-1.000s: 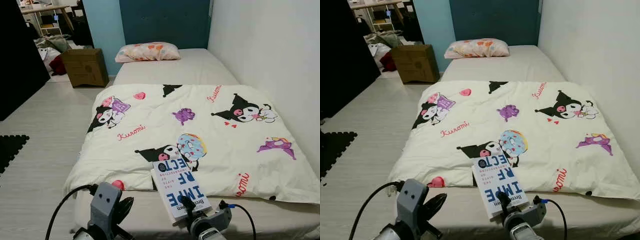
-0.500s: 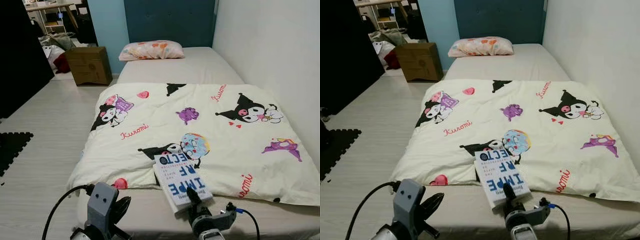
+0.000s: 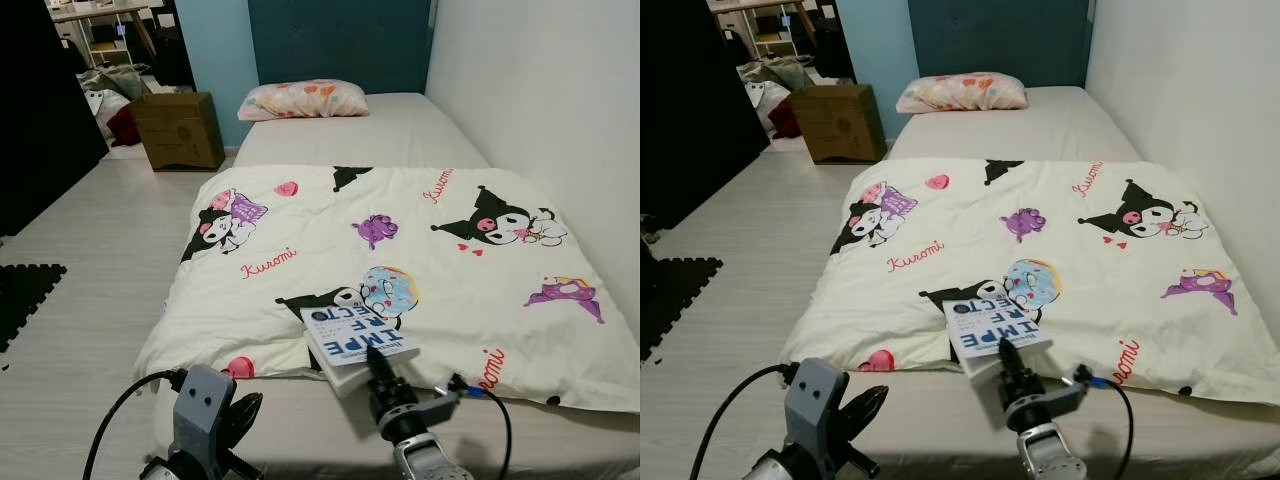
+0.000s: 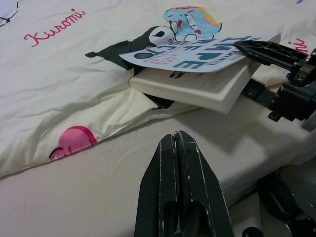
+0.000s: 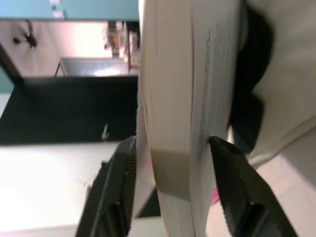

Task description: Clean up the room

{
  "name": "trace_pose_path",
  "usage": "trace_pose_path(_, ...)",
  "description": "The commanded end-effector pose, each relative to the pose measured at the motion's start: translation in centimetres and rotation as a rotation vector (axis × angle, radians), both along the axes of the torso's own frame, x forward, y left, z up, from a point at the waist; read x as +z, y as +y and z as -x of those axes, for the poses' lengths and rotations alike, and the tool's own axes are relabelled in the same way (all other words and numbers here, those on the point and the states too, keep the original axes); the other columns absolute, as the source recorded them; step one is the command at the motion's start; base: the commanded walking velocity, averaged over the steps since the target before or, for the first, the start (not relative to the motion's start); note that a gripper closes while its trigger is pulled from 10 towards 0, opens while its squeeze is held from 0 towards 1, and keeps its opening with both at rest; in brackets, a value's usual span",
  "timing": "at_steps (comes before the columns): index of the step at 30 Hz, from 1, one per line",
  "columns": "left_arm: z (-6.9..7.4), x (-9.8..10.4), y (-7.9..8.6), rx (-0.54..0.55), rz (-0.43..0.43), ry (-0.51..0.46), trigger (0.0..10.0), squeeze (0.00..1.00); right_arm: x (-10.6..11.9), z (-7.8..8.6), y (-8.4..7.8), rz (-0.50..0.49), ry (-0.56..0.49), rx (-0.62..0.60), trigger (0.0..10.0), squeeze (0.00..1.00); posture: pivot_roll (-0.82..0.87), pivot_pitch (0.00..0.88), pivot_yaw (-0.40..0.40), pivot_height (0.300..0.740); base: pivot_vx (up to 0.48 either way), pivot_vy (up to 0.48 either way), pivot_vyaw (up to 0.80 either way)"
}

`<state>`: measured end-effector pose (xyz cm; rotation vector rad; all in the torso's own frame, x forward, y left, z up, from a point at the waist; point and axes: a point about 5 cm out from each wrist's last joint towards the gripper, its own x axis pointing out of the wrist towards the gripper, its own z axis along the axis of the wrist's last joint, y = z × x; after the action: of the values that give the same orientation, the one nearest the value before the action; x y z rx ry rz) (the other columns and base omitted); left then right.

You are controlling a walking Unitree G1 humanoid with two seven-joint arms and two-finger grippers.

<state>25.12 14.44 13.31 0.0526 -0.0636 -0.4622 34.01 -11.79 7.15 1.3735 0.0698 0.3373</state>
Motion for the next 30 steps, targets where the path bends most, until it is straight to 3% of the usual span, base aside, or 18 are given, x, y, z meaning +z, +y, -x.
trace_pose_path(1, 0.26, -0.22, 0.14, -0.001, -0.009, 0.013, 10.0, 0.0, -0.6, 0.56, 0.92, 0.013, 0.008, 0.045, 6.6, 0.0, 0.06, 0.29, 0.068, 0.577, 0.0, 0.0, 0.0)
trace_pose_path(2, 0.26, -0.22, 0.14, -0.001, -0.009, 0.013, 10.0, 0.0, -0.6, 0.56, 0.92, 0.013, 0.008, 0.045, 6.6, 0.0, 0.06, 0.29, 0.068, 0.577, 0.0, 0.0, 0.0)
trace_pose_path(3, 0.21, -0.26, 0.12, -0.001, -0.01, 0.014, 10.0, 0.0, -0.75, 0.51, 0.92, 0.021, 0.027, 0.037, 5.1, 0.0, 0.06, 0.289, 0.067, 0.577, 0.0, 0.0, 0.0)
trace_pose_path(4, 0.21, -0.26, 0.12, -0.001, -0.01, 0.014, 10.0, 0.0, -0.75, 0.51, 0.92, 0.021, 0.027, 0.037, 5.1, 0.0, 0.06, 0.289, 0.067, 0.577, 0.0, 0.0, 0.0)
trace_pose_path(5, 0.19, -0.28, 0.11, -0.001, -0.011, 0.015, 10.0, 0.0, -0.82, 0.47, 0.9, 0.026, 0.037, 0.034, 5.9, 0.0, 0.06, 0.289, 0.067, 0.577, 0.0, 0.0, 0.0)
trace_pose_path(6, 0.19, -0.28, 0.11, -0.001, -0.011, 0.015, 10.0, 0.0, -0.82, 0.47, 0.9, 0.026, 0.037, 0.034, 5.9, 0.0, 0.06, 0.289, 0.067, 0.577, 0.0, 0.0, 0.0)
trace_pose_path(7, 0.16, -0.29, 0.11, 0.0, -0.012, 0.015, 10.0, 0.0, -0.88, 0.46, 0.9, 0.032, 0.044, 0.033, 6.9, 0.0, 0.06, 0.289, 0.066, 0.577, 0.0, 0.0, 0.0)
trace_pose_path(10, 0.12, -0.31, 0.17, 0.002, -0.015, 0.016, 10.0, 0.0, -1.06, 0.45, 0.86, 0.052, 0.063, 0.028, 7.1, 0.0, 0.06, 0.288, 0.065, 0.577, 0.0, 0.0, 0.0)
trace_pose_path(11, 0.12, -0.32, 0.21, 0.003, -0.017, 0.016, 10.0, 0.0, -1.13, 0.43, 0.81, 0.059, 0.073, 0.022, 9.3, 0.0, 0.06, 0.288, 0.065, 0.577, 0.0, 0.0, 0.0)
trace_pose_path(12, 0.13, -0.32, 0.25, 0.004, -0.019, 0.016, 10.0, 0.0, -1.18, 0.43, 0.78, 0.067, 0.08, 0.02, 10.0, 0.0, 0.06, 0.288, 0.066, 0.577, 0.0, 0.0, 0.0)
trace_pose_path(18, 0.1, -0.35, 0.39, 0.008, -0.026, 0.017, 10.0, 0.0, -1.27, 0.35, 0.87, 0.104, 0.105, 0.017, 10.0, 0.0, 0.06, 0.289, 0.067, 0.577, 0.0, 0.0, 0.0)
trace_pose_path(19, 0.04, -0.36, 0.41, 0.009, -0.029, 0.017, 10.0, 0.0, -1.25, 0.24, 0.93, 0.116, 0.118, 0.015, 10.0, 0.33, 0.06, 0.29, 0.067, 0.577, 0.0, 0.0, 0.0)
trace_pose_path(21, 0.02, -0.36, 0.41, 0.01, -0.029, 0.017, 10.0, 0.0, -1.23, 0.2, 0.94, 0.12, 0.122, 0.013, 10.0, 0.33, 0.06, 0.29, 0.067, 0.577, 0.0, 0.0, 0.0)
trace_pose_path(22, 0.0, -0.38, 0.41, 0.011, -0.03, 0.018, 10.0, 0.0, -1.19, 0.11, 0.97, 0.12, 0.131, 0.011, 10.0, 1.0, 0.06, 0.289, 0.068, 0.577, 0.0, 0.0, 0.0)
trace_pose_path(28, 0.0, -0.44, 0.36, 0.01, -0.031, 0.019, 10.0, 0.0, -1.24, -0.03, 0.95, 0.146, 0.155, 0.007, 10.0, 1.0, 0.06, 0.289, 0.067, 0.577, 0.0, 0.0, 0.0)
trace_pose_path(29, 0.0, -0.44, 0.33, 0.011, -0.031, 0.019, 10.0, 0.0, -1.31, -0.04, 0.89, 0.156, 0.163, 0.004, 10.0, 0.81, 0.06, 0.289, 0.065, 0.577, 0.0, 0.0, 0.0)
trace_pose_path(30, -0.01, -0.44, 0.32, 0.012, -0.031, 0.018, 10.0, 0.0, -1.34, -0.04, 0.82, 0.165, 0.168, 0.0, 10.0, 0.0, 0.06, 0.289, 0.065, 0.577, 0.0, 0.0, 0.0)
